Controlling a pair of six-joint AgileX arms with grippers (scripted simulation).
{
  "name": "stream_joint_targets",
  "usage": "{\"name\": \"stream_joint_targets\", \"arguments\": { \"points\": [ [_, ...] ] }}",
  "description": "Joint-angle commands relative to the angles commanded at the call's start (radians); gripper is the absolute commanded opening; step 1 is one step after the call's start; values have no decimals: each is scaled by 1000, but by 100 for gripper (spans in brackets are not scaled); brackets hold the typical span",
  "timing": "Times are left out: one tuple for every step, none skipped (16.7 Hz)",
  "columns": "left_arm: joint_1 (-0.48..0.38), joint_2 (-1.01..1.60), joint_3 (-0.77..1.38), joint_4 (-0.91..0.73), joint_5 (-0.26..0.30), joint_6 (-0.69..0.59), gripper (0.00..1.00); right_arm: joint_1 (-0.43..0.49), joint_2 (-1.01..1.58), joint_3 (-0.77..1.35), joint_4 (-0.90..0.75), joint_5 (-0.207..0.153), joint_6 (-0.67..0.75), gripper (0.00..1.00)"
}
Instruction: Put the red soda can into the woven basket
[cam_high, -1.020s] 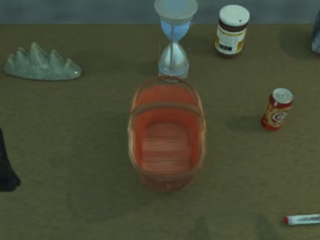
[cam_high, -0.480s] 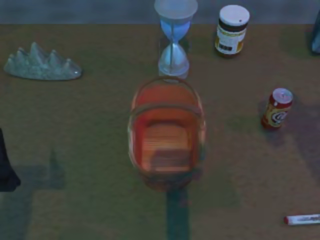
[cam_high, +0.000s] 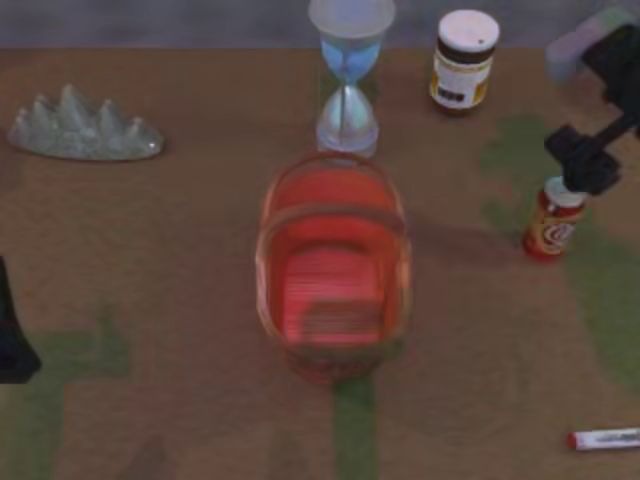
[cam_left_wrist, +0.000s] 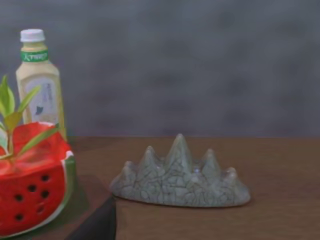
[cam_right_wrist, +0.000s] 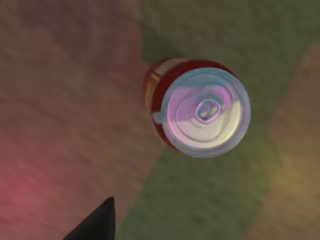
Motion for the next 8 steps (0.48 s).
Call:
{"name": "stream_joint_targets", "arguments": {
  "points": [
    [0, 0, 0, 0, 0, 0, 100, 7, 76, 61, -39, 0, -17, 100],
    [0, 0, 0, 0, 0, 0, 100, 14, 143, 116, -74, 0, -33, 100],
    [0, 0, 0, 0, 0, 0, 100, 19, 200, 162, -104, -1, -46, 100],
    [0, 0, 0, 0, 0, 0, 100, 25, 246, 200, -129, -1, -58, 100],
    [0, 0, 0, 0, 0, 0, 100, 29, 281, 230, -149, -2, -66, 100],
    [0, 0, 0, 0, 0, 0, 100, 32, 306, 250, -163, -2, -73, 100],
    [0, 0, 0, 0, 0, 0, 100, 34, 320, 262, -171, -3, -76, 100],
    [0, 0, 0, 0, 0, 0, 100, 34, 324, 266, -173, -3, -77, 100]
  ]
}}
